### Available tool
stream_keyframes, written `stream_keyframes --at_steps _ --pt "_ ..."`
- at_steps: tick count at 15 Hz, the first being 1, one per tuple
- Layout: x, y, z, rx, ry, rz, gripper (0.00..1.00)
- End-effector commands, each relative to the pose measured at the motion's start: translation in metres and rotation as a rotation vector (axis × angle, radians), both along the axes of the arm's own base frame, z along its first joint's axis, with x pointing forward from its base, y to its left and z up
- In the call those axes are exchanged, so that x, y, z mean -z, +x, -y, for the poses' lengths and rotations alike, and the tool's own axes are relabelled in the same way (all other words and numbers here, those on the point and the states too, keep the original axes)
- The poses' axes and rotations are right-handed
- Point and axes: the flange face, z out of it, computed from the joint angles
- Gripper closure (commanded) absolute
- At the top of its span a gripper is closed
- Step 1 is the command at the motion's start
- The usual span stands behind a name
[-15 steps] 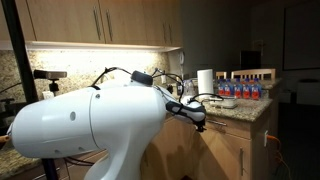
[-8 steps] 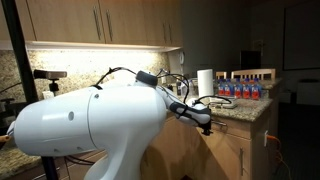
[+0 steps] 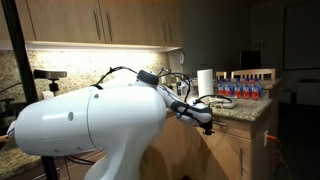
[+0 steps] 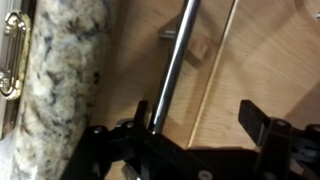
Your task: Open the top drawer
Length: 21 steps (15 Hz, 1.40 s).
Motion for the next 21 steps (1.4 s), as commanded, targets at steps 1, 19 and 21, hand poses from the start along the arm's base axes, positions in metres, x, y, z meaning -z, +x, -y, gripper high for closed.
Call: stream_keyframes --at_steps 1,19,21 --pt "0.01 -0.003 0.005 -0.009 -0.014 -0.018 0.38" --pt "0.007 0.0 -0.008 -0.019 0.109 0.036 0.9" --pt "0.008 -0.003 -0.012 -0.025 0.123 0.037 0.9"
